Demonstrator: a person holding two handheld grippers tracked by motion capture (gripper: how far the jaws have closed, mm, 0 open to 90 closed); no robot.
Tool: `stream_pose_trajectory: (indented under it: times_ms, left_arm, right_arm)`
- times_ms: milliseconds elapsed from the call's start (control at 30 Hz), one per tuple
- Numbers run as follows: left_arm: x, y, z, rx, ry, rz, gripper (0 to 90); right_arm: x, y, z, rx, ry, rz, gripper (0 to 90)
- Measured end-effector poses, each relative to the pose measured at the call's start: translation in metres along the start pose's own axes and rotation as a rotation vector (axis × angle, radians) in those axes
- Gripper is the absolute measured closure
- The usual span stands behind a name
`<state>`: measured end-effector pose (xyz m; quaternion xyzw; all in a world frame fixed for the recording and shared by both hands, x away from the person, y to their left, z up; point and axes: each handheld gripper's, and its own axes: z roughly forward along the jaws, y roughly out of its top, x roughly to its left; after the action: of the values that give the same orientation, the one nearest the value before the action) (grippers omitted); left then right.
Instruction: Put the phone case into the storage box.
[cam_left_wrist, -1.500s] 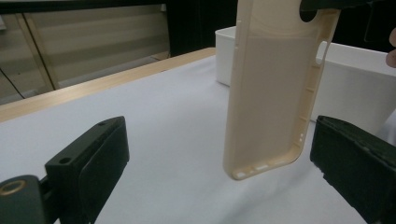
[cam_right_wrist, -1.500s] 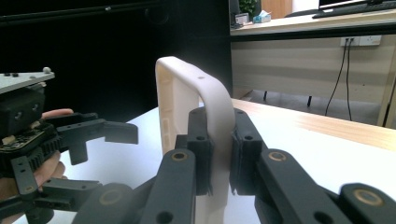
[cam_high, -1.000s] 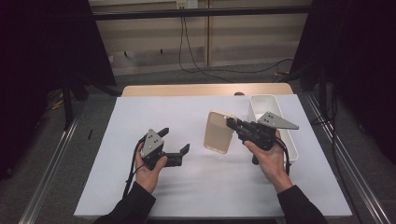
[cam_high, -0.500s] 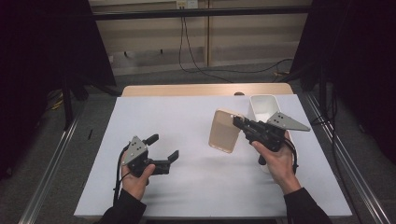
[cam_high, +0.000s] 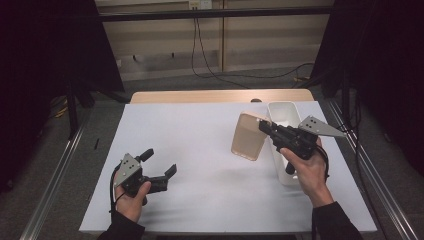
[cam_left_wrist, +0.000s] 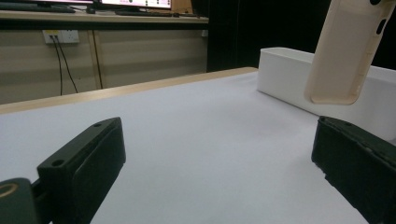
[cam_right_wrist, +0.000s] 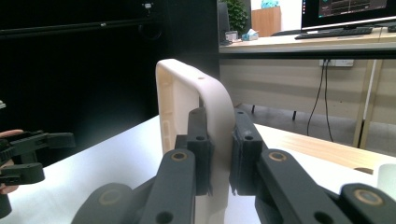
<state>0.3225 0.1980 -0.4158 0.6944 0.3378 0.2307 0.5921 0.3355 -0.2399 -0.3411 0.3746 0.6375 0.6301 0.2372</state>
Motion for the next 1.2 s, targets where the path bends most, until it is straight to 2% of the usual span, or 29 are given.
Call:
stream_pose_trajectory:
  times_ms: [133, 200, 367, 467, 567, 700, 900, 1067, 1200]
  left_arm:
    - [-0.002, -0.001, -0.009, -0.017, 0.030, -0.019, 2.8]
    - [-0.003, -0.001, -0.014, -0.027, 0.039, -0.004, 2.8]
    - [0.001, -0.004, -0.022, -0.007, 0.031, -0.006, 2.8]
    - [0.006, -0.006, -0.022, -0.002, 0.020, 0.003, 3.1]
    - [0.010, -0.009, -0.020, 0.012, 0.029, 0.001, 3.7]
    - [0.010, -0.012, -0.020, 0.019, 0.051, -0.018, 3.6]
    - [0.009, -0.010, -0.023, 0.029, 0.032, -0.009, 3.6]
    - [0.014, -0.011, -0.030, 0.016, 0.065, -0.025, 3.6]
    - [0.014, -0.012, -0.034, 0.007, 0.067, -0.022, 3.6]
  right_arm:
    - [-0.006, 0.005, -0.002, -0.001, -0.011, -0.016, 80.8]
    - [-0.008, 0.006, -0.003, -0.006, -0.009, -0.013, 80.8]
    - [-0.015, 0.008, -0.002, -0.018, -0.006, -0.001, 80.8]
    - [-0.019, 0.013, -0.004, -0.022, -0.008, -0.009, 80.8]
    - [-0.023, 0.020, -0.007, -0.023, -0.010, -0.022, 80.8]
    - [-0.030, 0.031, -0.010, -0.025, -0.021, -0.050, 80.8]
    - [-0.043, 0.040, -0.013, -0.025, -0.041, -0.057, 80.8]
    - [-0.057, 0.051, -0.019, -0.031, -0.069, -0.061, 80.8]
    - [-0.067, 0.057, -0.022, -0.037, -0.083, -0.068, 80.8]
